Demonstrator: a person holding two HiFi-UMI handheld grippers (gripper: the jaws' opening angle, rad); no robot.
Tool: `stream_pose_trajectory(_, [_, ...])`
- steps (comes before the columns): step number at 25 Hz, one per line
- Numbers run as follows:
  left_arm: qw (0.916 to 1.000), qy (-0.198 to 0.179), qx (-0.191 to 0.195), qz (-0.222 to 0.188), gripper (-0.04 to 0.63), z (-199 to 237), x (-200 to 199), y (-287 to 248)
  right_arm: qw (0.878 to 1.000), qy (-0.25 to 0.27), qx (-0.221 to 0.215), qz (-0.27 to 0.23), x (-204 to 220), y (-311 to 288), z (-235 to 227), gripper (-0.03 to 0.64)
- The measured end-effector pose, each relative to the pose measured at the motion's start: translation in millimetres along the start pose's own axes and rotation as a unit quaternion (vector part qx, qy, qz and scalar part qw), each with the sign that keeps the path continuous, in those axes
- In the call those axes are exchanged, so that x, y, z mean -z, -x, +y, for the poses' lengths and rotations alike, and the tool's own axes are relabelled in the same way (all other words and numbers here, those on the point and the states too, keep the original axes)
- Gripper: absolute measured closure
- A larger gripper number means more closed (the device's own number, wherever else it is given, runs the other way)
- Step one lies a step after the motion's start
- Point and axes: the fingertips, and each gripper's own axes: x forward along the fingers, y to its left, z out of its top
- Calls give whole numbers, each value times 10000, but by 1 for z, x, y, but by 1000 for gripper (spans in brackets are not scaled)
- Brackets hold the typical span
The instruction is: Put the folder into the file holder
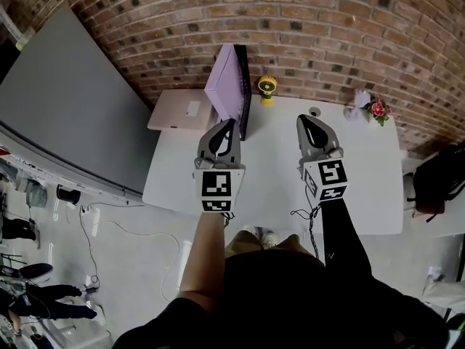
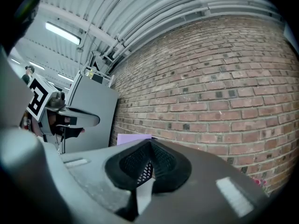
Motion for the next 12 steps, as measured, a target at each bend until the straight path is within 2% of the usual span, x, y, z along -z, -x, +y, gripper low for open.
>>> stream_pose_trajectory(12, [9999, 73, 37, -107, 586, -1, -6, -1, 9997, 131, -191, -17, -6, 2, 10, 618])
